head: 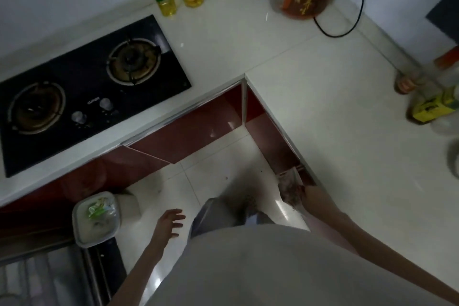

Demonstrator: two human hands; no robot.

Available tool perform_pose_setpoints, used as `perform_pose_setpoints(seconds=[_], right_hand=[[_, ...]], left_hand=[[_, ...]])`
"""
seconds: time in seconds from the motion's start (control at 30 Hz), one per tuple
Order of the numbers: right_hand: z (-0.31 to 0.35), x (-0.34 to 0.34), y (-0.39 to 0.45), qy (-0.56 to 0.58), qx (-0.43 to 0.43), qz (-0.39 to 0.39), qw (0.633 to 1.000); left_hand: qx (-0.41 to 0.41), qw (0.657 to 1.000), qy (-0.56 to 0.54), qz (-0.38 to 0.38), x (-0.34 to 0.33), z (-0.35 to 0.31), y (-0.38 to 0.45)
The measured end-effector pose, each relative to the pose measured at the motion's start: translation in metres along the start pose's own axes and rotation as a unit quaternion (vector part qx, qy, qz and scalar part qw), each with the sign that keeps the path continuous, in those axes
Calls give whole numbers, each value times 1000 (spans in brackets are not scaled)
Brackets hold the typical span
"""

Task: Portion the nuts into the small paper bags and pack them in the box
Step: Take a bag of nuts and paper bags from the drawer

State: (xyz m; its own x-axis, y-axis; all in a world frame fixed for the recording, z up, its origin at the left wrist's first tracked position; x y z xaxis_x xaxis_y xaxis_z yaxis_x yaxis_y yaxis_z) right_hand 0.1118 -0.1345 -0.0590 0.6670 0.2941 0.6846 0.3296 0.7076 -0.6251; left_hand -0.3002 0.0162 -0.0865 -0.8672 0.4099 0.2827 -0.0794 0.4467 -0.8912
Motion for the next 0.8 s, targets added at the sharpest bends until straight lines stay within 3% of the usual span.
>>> perform_pose_setpoints(seconds=[0.23,0.47,0.8], right_hand=[[71,95,72,27,62,-105,992],[138,175,142,31,79,-152,985],[220,271,228,108,71,-175,976]], left_hand=[[-80,996,-4,39,-46,-138,13],[-171,981,26,84,-83,-284,23],[-216,958,67,177,-110,-461,33]])
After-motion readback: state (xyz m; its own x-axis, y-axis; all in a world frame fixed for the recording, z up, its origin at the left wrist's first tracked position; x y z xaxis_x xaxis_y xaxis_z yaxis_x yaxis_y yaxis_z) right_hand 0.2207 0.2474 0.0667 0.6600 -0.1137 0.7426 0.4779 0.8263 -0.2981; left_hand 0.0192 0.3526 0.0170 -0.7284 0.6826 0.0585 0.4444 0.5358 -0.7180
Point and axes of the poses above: each hand's wrist, its own y-axis towards the middle knuckle, its own x-axis out of the back of the hand, z = x × y, the point moved 7 cm from there along y, towards the middle knuckle, and after that the axes turned 9 degrees about x, right-handed, at the moved point
